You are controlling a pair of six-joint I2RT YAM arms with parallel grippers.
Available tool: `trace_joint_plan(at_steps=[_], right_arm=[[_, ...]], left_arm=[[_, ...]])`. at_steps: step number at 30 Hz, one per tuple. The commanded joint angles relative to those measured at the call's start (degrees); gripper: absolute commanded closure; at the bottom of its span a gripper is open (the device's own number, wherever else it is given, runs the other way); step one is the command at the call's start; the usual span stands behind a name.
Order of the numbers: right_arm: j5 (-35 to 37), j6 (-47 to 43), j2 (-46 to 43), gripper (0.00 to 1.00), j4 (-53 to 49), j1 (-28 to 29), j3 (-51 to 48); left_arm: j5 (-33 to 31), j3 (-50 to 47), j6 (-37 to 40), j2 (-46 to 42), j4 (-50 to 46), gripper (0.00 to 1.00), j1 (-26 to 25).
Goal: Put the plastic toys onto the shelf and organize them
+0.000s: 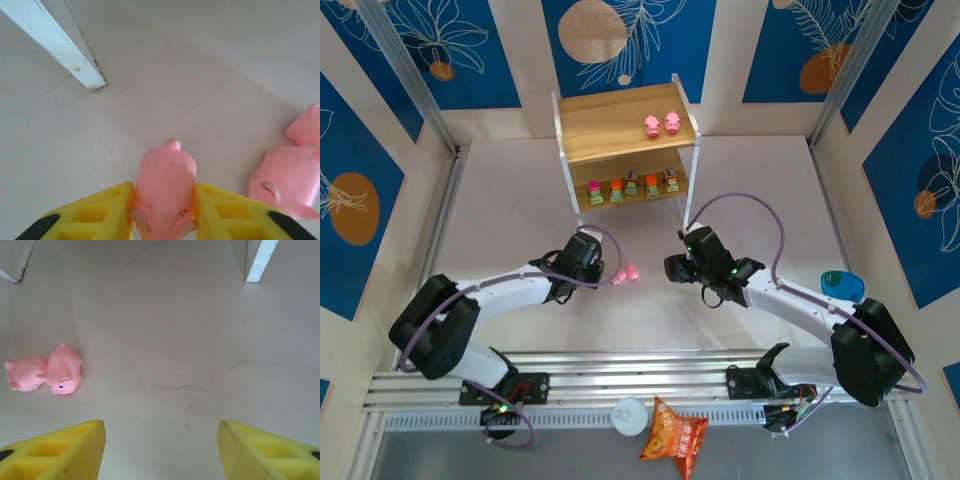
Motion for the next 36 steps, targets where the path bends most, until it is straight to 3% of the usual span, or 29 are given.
trace_joint_plan(at_steps=[1, 16, 26, 36], right_arm=[[-1.15, 0.8, -1.15, 0.38, -0.18, -0.22, -0.15], [-1.45, 1.23, -1.09, 0.38, -0.51, -0.22, -0.07], [-1.1, 1.42, -0.59, 0.37, -0.54, -0.22, 0.09], [-0.84, 1.73, -0.26, 0.28, -0.62, -0.22, 0.15]], left_arm=[[-1.06, 2.67, -0.59, -3.32, -5.12, 0.67, -1.59], [-6.92, 16.18, -1.54, -10.28, -20.03, 0.67, -8.47], [-8.86, 28.23, 0.01, -9.26, -25.77, 0.66, -10.13], [-8.66, 40.5, 2.69, -4.71, -28.28, 0.66, -10.17]])
